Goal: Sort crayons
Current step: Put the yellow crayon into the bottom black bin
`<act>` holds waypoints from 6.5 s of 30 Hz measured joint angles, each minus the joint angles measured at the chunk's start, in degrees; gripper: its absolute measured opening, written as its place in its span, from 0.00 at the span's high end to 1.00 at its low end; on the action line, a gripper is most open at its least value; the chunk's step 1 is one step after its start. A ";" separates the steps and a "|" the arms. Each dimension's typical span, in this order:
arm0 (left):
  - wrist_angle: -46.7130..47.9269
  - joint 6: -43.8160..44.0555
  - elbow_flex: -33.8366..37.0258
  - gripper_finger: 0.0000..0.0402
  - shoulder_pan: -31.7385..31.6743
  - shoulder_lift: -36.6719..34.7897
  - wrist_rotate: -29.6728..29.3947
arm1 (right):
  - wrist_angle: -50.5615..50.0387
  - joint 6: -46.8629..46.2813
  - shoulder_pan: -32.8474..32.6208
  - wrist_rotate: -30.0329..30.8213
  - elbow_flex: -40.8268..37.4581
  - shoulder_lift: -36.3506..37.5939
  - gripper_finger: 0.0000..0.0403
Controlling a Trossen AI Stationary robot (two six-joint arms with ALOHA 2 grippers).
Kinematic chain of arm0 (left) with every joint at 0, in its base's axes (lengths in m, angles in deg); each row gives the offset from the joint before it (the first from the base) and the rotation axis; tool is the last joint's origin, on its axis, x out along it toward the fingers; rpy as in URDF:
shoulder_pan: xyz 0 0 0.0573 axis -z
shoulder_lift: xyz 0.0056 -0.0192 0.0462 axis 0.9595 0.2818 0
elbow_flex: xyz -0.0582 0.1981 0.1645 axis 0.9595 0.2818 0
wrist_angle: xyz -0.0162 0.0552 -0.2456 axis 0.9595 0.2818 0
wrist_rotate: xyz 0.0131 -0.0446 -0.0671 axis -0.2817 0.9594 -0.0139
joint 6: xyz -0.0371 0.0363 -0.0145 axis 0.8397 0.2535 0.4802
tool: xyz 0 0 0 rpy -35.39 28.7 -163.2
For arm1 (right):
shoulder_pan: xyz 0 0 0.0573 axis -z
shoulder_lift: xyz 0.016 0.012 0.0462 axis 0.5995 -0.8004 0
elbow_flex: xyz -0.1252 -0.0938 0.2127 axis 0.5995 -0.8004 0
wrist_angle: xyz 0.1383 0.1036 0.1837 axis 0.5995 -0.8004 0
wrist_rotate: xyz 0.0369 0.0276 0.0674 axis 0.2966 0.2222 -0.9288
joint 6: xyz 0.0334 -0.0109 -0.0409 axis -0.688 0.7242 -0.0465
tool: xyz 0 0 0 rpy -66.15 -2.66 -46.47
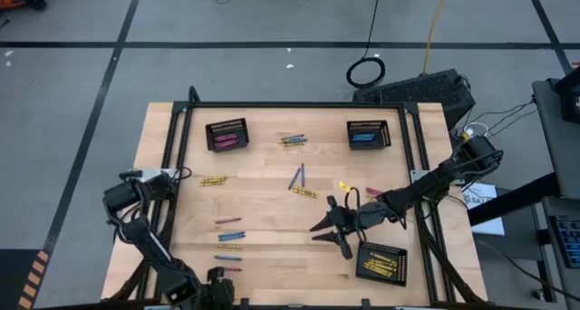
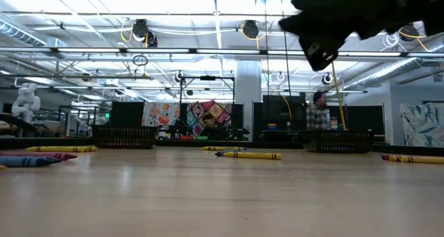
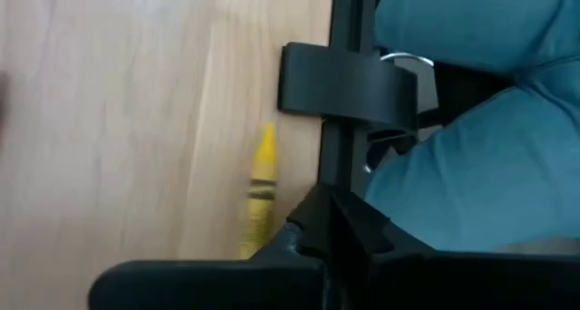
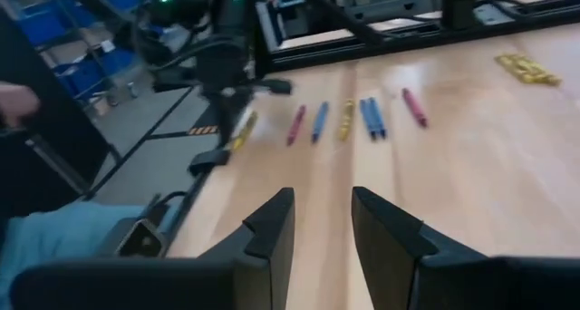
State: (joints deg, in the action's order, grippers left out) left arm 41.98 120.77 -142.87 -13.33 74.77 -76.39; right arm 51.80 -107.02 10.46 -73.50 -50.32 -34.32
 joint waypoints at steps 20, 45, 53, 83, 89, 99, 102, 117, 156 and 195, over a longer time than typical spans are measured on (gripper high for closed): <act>20.89 -9.35 -0.32 1.00 -2.77 -11.13 -2.40 | 1.22 0.51 -2.62 4.46 0.00 0.00 0.75; 27.07 3.19 6.14 1.00 -1.40 -14.28 3.41 | 0.76 0.22 -2.73 4.42 0.00 0.00 0.75; 16.82 -0.84 6.08 1.00 -0.85 -13.34 4.61 | 0.74 -1.16 -2.74 4.42 0.00 0.00 0.75; 24.29 -10.48 6.10 1.00 -8.89 -8.93 -11.68 | -0.61 -1.07 -3.01 7.19 0.01 0.00 0.75; 26.89 -10.43 2.84 1.00 -9.83 -10.15 -12.18 | -0.88 -1.08 -3.01 7.20 0.01 0.00 0.75; 40.99 -0.10 -0.39 1.00 -9.61 -16.38 -18.23 | -0.92 -1.30 -3.01 7.20 0.01 0.00 0.75; 40.84 -4.02 -0.39 1.00 -9.37 -16.56 -17.30 | -0.92 -1.69 -3.01 7.20 0.02 0.00 0.75; 35.39 0.05 -0.07 1.00 -1.60 -16.58 -18.18 | -0.97 -1.56 -3.01 7.20 0.02 0.00 0.75; 12.53 -15.48 16.17 0.75 -7.79 -16.58 -10.32 | -0.95 -1.26 -3.01 7.37 0.02 0.00 0.75; 13.52 -19.91 15.89 0.60 -11.66 -16.58 -13.97 | -0.95 -1.28 -3.00 7.39 0.02 0.00 0.75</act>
State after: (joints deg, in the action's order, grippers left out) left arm 55.50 100.87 -126.98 -24.99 58.19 -90.36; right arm 50.85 -108.30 7.46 -66.11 -50.30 -34.32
